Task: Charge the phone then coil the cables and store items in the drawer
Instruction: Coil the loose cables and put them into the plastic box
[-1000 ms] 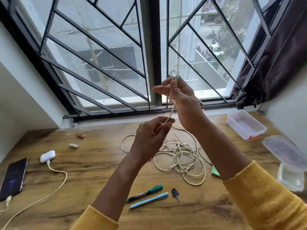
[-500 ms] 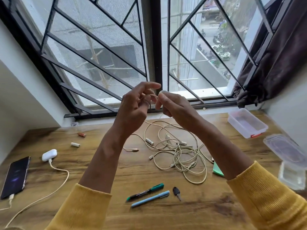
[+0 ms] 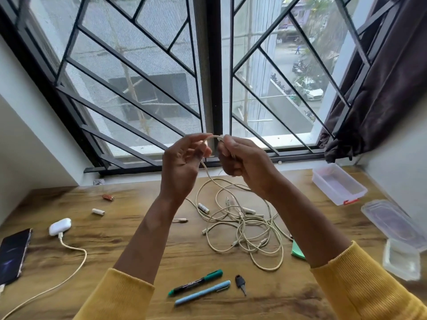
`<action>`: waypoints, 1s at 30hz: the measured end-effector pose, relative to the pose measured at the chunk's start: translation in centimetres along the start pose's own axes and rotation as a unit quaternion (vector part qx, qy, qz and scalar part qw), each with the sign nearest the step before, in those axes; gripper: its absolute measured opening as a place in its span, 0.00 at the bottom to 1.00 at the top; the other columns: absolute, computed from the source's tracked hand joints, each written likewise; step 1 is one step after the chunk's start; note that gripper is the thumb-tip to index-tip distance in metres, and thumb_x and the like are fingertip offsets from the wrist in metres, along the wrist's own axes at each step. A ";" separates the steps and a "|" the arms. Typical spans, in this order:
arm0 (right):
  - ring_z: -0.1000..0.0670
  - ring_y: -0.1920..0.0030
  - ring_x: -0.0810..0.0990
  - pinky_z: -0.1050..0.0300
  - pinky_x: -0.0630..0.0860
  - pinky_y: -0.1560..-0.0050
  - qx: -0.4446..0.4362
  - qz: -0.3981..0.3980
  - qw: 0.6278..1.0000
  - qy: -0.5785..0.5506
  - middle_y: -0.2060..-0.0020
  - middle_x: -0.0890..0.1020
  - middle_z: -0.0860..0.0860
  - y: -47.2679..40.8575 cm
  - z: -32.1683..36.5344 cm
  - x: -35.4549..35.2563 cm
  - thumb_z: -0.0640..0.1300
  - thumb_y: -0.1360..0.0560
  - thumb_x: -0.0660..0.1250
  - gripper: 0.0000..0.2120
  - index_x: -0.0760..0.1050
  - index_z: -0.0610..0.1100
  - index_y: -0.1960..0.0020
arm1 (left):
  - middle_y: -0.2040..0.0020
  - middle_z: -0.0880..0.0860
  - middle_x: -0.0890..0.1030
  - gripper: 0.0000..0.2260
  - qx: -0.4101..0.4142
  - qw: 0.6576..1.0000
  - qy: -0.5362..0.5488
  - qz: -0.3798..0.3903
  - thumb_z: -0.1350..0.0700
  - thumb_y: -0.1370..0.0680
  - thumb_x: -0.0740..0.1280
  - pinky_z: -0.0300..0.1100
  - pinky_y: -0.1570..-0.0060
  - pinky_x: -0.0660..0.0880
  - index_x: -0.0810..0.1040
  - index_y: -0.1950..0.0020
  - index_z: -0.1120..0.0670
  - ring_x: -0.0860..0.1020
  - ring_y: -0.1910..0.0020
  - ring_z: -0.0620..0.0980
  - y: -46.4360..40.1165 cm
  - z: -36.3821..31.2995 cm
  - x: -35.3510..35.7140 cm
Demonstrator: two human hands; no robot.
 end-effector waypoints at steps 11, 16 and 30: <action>0.44 0.66 0.70 0.48 0.70 0.60 -0.049 0.012 0.996 -0.076 0.68 0.74 0.45 -0.8 0.1 1.6 0.49 0.12 0.52 0.17 0.69 0.43 0.55 | 0.56 0.48 0.86 0.07 -0.116 0.991 0.063 -0.005 0.60 0.17 0.68 0.56 0.50 0.83 0.84 0.46 0.51 0.84 0.55 0.49 3.4 2.8 2.7; 0.38 0.53 0.80 0.49 0.81 0.46 -0.067 0.024 0.983 -0.172 0.63 0.77 0.43 -1.2 1.0 1.6 0.46 0.11 0.49 0.16 0.70 0.41 0.51 | 0.51 0.54 0.87 0.08 -0.180 0.973 0.133 0.061 0.53 0.15 0.65 0.58 0.42 0.82 0.79 0.40 0.55 0.86 0.48 0.54 4.9 1.6 4.9; 0.51 0.58 0.79 0.63 0.78 0.51 -0.103 -0.156 0.973 0.137 0.58 0.77 0.39 -1.4 -1.2 -2.0 0.37 0.12 0.55 0.11 0.71 0.31 0.48 | 0.73 0.39 0.76 0.11 -0.138 0.973 -0.107 0.152 0.44 0.16 0.67 0.39 0.66 0.67 0.87 0.50 0.47 0.72 0.72 0.38 6.4 1.4 4.0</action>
Point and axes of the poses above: each hand's wrist, its own y-axis away from the middle knuckle, its own x-axis out of the palm, z = x × y, the point moved 1 cm from there along -y, towards the middle knuckle
